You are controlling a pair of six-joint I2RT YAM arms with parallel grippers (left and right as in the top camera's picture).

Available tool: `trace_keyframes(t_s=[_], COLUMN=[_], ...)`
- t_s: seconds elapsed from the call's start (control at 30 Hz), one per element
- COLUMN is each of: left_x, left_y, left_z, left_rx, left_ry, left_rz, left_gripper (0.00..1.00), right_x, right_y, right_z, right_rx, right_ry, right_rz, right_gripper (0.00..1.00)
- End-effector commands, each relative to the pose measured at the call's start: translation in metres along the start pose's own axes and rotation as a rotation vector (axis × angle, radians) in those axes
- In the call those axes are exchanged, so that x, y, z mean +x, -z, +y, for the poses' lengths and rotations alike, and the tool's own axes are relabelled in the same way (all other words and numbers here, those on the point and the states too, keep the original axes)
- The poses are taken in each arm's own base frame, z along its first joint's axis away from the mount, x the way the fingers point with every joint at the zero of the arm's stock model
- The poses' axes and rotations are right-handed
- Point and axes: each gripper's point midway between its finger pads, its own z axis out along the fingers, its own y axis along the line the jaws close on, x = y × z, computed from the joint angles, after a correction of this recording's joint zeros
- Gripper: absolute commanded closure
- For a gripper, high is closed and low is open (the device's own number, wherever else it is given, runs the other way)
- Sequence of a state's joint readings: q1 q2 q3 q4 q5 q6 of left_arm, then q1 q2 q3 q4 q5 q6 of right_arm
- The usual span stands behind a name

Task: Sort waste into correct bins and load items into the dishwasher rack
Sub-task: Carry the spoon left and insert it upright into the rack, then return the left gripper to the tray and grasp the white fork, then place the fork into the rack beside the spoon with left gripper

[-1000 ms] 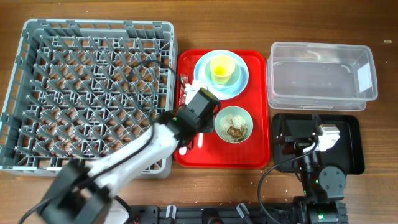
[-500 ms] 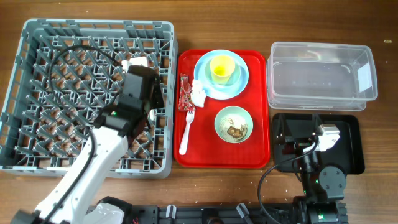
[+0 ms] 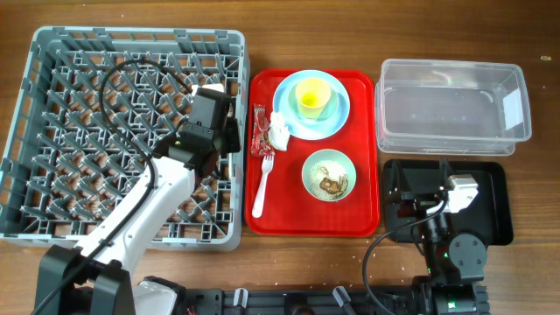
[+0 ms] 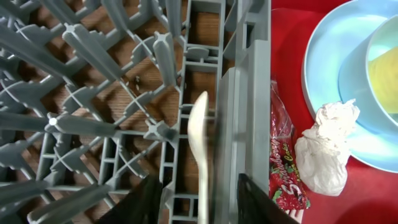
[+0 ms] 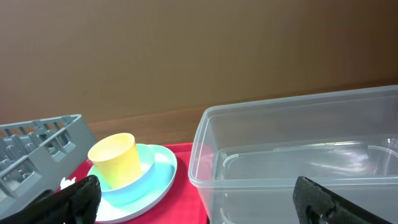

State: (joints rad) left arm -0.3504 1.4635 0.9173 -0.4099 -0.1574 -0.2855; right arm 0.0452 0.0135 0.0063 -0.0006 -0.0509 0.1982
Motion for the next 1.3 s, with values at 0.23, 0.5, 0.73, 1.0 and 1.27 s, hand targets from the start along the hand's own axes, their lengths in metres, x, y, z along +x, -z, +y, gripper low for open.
trace_keyframes(t_s=[0.23, 0.5, 0.73, 1.0, 1.27], left_x=[-0.037, 0.072, 0.117, 0.145, 0.151], left_y=[0.087, 0.049, 0.005, -0.035, -0.038], left_z=[-0.038, -0.094, -0.088, -0.085, -0.094], left_rx=[0.238, 0.197, 0.068, 0.014, 0.027], left_ry=[0.028, -0.146, -0.21, -0.233, -0.259], left_rz=[-0.168, 0.183, 0.327, 0.406, 0.408], left_gripper=[0.76, 0.8, 0.75, 0.71, 0.88], right_x=[-0.002, -0.002, -0.002, -0.002, -0.002], right_y=[0.0, 0.0, 0.0, 0.0, 0.0], right_z=[-0.001, -0.001, -0.001, -0.001, -0.001], right_rx=[0.009, 0.009, 0.009, 0.009, 0.009], right_ry=[-0.011, -0.011, -0.011, -0.011, -0.011], right_rz=[-0.01, -0.01, -0.01, -0.01, -0.01], right_gripper=[0.0, 0.0, 0.0, 0.0, 0.0])
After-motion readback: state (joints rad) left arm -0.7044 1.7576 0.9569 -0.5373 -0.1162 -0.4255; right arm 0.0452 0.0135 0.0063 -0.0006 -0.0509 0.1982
